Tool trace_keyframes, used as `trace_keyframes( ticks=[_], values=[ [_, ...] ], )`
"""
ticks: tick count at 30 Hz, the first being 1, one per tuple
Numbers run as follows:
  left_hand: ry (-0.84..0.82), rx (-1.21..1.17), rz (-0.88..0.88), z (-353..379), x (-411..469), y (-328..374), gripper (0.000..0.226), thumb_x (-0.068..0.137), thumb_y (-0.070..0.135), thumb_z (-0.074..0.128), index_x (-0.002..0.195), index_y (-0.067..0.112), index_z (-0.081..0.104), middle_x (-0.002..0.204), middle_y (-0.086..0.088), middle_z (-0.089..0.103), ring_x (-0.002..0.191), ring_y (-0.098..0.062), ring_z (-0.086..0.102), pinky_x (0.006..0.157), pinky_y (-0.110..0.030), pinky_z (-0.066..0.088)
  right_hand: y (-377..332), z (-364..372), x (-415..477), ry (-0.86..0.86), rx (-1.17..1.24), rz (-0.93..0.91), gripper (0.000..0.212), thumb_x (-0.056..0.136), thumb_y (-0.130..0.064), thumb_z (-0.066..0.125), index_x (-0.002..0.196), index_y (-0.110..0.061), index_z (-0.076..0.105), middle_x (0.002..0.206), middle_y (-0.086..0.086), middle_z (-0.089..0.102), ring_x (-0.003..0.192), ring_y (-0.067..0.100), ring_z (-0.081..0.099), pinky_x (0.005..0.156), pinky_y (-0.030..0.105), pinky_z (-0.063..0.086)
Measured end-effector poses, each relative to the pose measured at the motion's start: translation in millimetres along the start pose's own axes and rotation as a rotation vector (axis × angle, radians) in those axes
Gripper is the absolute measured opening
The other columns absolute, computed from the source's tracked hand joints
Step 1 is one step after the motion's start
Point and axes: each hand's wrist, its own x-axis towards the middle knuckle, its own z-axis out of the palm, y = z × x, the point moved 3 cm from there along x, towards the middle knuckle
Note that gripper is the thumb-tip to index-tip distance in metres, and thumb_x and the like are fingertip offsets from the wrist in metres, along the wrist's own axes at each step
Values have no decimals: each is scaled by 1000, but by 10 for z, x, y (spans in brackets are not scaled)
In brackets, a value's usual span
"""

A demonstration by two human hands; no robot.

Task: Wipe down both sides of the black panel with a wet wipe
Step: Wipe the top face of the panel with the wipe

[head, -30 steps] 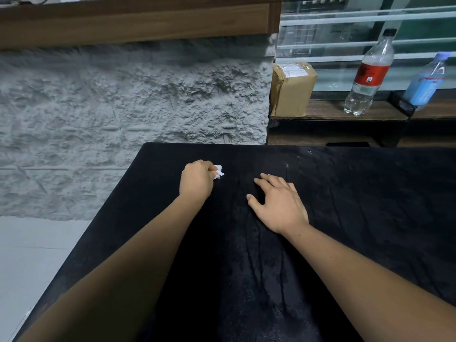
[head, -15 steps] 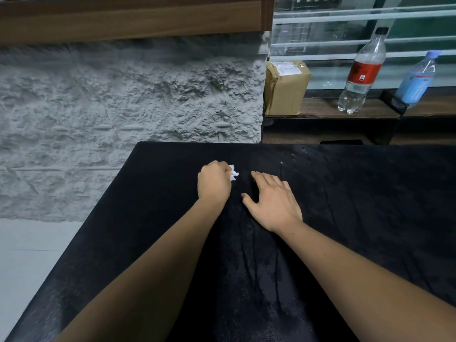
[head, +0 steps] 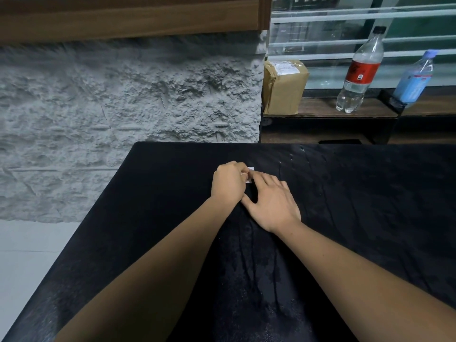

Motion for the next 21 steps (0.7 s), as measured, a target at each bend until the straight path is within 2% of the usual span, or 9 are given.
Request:
trace_keyframes(
  ticks=[3, 5, 7, 8, 10, 12, 16, 18, 21],
  values=[
    [-69, -89, 9, -88, 13, -87, 20, 96, 15, 70, 112, 25, 78, 104, 11, 74, 90, -7, 69, 86, -30, 58, 8, 20, 1, -15, -16, 2, 68, 96, -67, 38, 152, -30, 44, 156, -9, 46, 143, 12, 39, 119, 36, 32],
    [-74, -156, 25, -199, -9, -145, 30, 94, 19, 72, 122, 28, 74, 114, 14, 74, 88, 1, 69, 88, -17, 54, 14, 24, 4, -18, -12, 12, 72, 95, -67, 37, 155, -28, 41, 159, -9, 44, 145, 12, 38, 120, 37, 32],
    [-38, -181, 40, -334, -59, -216, 34, 94, 24, 71, 127, 32, 71, 120, 15, 69, 84, 6, 68, 83, -5, 47, 9, 23, 4, -15, -11, 14, 72, 95, -67, 37, 155, -28, 41, 159, -9, 44, 145, 13, 39, 120, 37, 32],
    [-17, -172, 52, -398, -94, -259, 34, 95, 26, 70, 129, 33, 70, 120, 16, 67, 83, 7, 67, 81, -3, 45, 5, 21, 4, -13, -13, 12, 71, 95, -67, 38, 154, -29, 41, 159, -8, 44, 144, 13, 40, 119, 37, 33],
    [20, -118, 65, -515, -172, -364, 34, 98, 26, 66, 130, 33, 68, 120, 16, 64, 86, 8, 65, 83, -10, 49, 5, 18, 8, -12, -12, 13, 68, 95, -67, 39, 152, -31, 43, 158, -8, 44, 143, 14, 41, 119, 37, 33],
    [35, -52, 29, -623, -258, -502, 32, 101, 27, 63, 133, 31, 66, 124, 15, 64, 94, 6, 63, 90, -23, 54, 10, 18, 6, -19, -14, 20, 69, 95, -67, 38, 153, -30, 43, 159, -9, 44, 143, 14, 41, 119, 37, 33],
    [-42, 146, -75, -808, -450, -777, 39, 105, 38, 58, 141, 24, 61, 138, 4, 61, 122, -19, 61, 105, -45, 51, 9, 14, 8, -40, -14, 27, 73, 95, -69, 35, 155, -29, 42, 160, -9, 43, 144, 14, 41, 120, 37, 32],
    [-63, 235, -97, -865, -583, -874, 44, 105, 43, 56, 144, 23, 57, 145, 2, 59, 130, -22, 57, 109, -48, 46, -4, 8, 1, -46, -10, 30, 73, 95, -69, 35, 155, -29, 42, 160, -9, 43, 144, 14, 40, 121, 37, 31],
    [-52, 313, -95, -879, -789, -972, 50, 106, 48, 52, 150, 23, 54, 158, 3, 50, 147, -19, 43, 119, -47, 35, -9, -8, -2, -49, -9, 36, 73, 95, -69, 35, 155, -29, 42, 160, -10, 43, 144, 14, 40, 121, 38, 31]
  ],
)
